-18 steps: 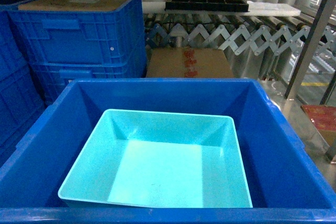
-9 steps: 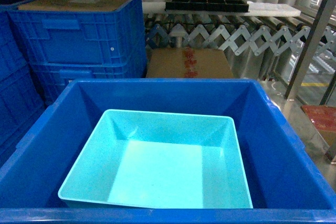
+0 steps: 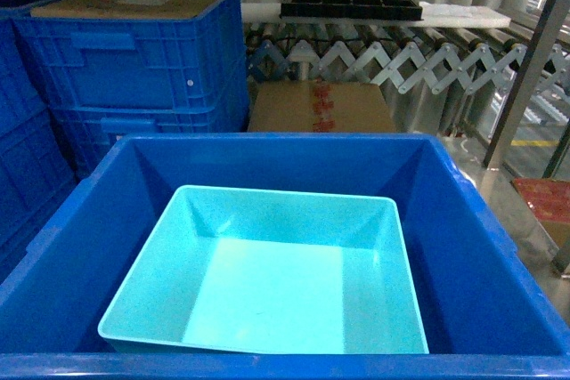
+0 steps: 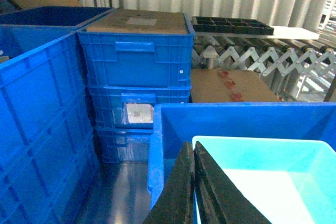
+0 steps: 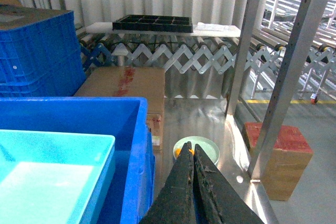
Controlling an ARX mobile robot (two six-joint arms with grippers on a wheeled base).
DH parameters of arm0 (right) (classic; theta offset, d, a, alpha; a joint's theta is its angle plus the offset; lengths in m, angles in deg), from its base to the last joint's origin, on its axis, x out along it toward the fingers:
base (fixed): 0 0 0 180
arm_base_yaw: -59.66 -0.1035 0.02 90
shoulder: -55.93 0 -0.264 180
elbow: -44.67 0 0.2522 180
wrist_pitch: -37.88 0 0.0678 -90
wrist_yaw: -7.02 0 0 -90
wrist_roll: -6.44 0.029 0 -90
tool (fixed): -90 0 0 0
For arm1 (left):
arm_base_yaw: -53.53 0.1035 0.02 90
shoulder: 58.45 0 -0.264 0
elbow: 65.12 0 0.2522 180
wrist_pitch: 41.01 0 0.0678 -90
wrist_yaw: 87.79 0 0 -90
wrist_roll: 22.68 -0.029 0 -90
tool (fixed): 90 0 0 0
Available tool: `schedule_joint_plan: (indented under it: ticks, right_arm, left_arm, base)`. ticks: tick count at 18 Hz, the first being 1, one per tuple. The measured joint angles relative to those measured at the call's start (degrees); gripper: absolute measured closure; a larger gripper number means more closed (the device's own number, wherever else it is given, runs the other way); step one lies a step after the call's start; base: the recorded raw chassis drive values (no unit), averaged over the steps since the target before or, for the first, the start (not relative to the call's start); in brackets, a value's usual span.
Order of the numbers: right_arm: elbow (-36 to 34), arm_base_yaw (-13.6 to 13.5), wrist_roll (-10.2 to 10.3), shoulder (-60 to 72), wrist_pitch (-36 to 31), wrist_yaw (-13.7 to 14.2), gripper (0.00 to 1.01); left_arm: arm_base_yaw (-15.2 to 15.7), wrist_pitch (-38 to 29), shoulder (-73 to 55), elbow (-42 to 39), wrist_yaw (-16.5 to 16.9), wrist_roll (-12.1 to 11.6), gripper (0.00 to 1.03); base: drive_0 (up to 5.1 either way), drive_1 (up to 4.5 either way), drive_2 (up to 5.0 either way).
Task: Stack blue boxes stably on right
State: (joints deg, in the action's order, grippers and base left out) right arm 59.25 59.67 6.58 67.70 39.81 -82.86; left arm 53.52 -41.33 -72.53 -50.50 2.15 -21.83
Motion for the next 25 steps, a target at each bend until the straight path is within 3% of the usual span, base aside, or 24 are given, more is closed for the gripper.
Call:
schedule_joint_plan:
  ticks: [2,4,5,6,7,8,17,18,24,25]
  right_arm:
    - [0.0,0.0,0.0,-1.95,1.99,0.02,1.0]
    - [0.04,0.0,0.02,-8.5,11.61,-0.07,1.0]
    - [0.04,0.0,0.0,-9.31,12.33,-0.07,1.0]
    - [0.04,0.0,0.0,-11.37,11.89,-0.07,1.0]
    - [0.17,0.0,0.0,-11.45,11.54,-0.13,1.0]
    - [0.02,0.0,0.02,-11.45,12.35,-0.07,1.0]
    - [0.02,0.0,0.0,-11.5,12.07,-0.13,1.0]
    - [0.02,0.0,0.0,-11.5,12.07,-0.13,0.92]
    - [0.02,0.0,0.0,-11.5,12.07,-0.13,0.13]
    - [0.02,0.0,0.0,-11.5,12.07,-0.13,0.01]
  left_arm:
    - [0.0,2.36,2.4,0.0,0.0,0.0,1.01]
    - [0.0,3.74,3.72,0.0,0.0,-0.02,1.01]
    - [0.0,3.85,3.85,0.0,-0.02,0.0,1.01]
    - [0.0,4.24,4.28,0.0,-0.02,0.0,1.01]
    - [0.0,11.32,9.07,0.04,0.09,-0.02,1.01]
    - [0.0,13.73,13.6,0.04,-0.04,-0.04,1.01]
    - [0.0,14.34,13.51,0.02,0.02,-0.02,1.0]
    - [0.0,14.34,13.51,0.02,0.02,-0.04,0.87]
    - [0.0,14.34,13.51,0.02,0.02,-0.04,0.09]
    - [0.0,14.34,13.51,0.02,0.02,-0.15,0.03]
  base:
    - [0.0,0.0,0.0]
    - [0.0,0.0,0.0]
    - [0.0,0.0,0.0]
    - [0.0,0.0,0.0]
    - [0.0,0.0,0.0]
    - [0.0,0.0,0.0]
    - [0.0,0.0,0.0]
    - [0.0,0.0,0.0]
    - [0.0,0.0,0.0]
    - [0.0,0.0,0.0]
